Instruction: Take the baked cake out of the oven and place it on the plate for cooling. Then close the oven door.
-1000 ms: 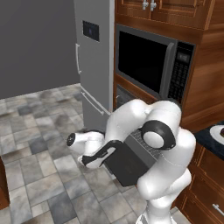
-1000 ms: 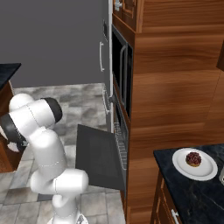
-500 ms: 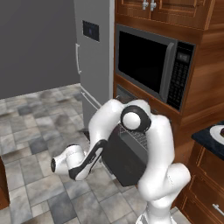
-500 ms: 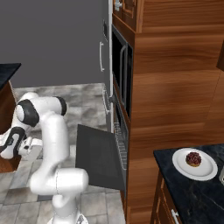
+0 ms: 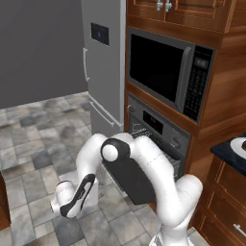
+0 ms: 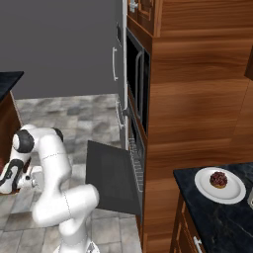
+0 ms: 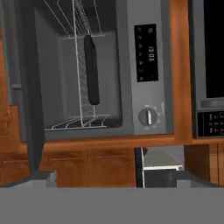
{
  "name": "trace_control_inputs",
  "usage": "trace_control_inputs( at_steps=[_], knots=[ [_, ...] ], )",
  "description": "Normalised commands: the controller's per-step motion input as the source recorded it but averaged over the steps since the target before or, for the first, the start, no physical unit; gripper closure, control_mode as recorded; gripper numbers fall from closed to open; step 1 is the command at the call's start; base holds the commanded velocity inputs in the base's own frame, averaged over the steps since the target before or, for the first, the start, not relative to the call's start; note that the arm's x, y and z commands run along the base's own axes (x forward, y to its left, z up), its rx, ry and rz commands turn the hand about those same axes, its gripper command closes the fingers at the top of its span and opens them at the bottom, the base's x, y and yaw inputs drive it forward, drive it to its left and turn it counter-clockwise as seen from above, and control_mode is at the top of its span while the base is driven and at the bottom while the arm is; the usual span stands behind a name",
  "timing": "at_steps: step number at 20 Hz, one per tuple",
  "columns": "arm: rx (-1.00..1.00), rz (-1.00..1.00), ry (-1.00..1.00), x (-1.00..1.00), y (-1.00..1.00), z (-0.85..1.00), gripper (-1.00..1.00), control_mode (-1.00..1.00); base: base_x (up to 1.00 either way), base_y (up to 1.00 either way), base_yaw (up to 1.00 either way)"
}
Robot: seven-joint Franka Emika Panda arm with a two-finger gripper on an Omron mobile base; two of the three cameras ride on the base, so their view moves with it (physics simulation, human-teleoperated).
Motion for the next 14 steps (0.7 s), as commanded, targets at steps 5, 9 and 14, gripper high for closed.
trace_control_inputs(
  at_steps=[5,9,14],
  knots=[
    [-0.36,-0.09,0.0,0.46,0.0,-0.41,-1.0,-1.0,0.0,0.0,0.0],
    [-0.28,-0.11,0.0,0.42,0.0,-0.45,-1.0,-1.0,0.0,0.0,0.0],
    [-0.2,-0.1,0.0,0.35,0.0,-0.49,-1.0,-1.0,0.0,0.0,0.0]
  ],
)
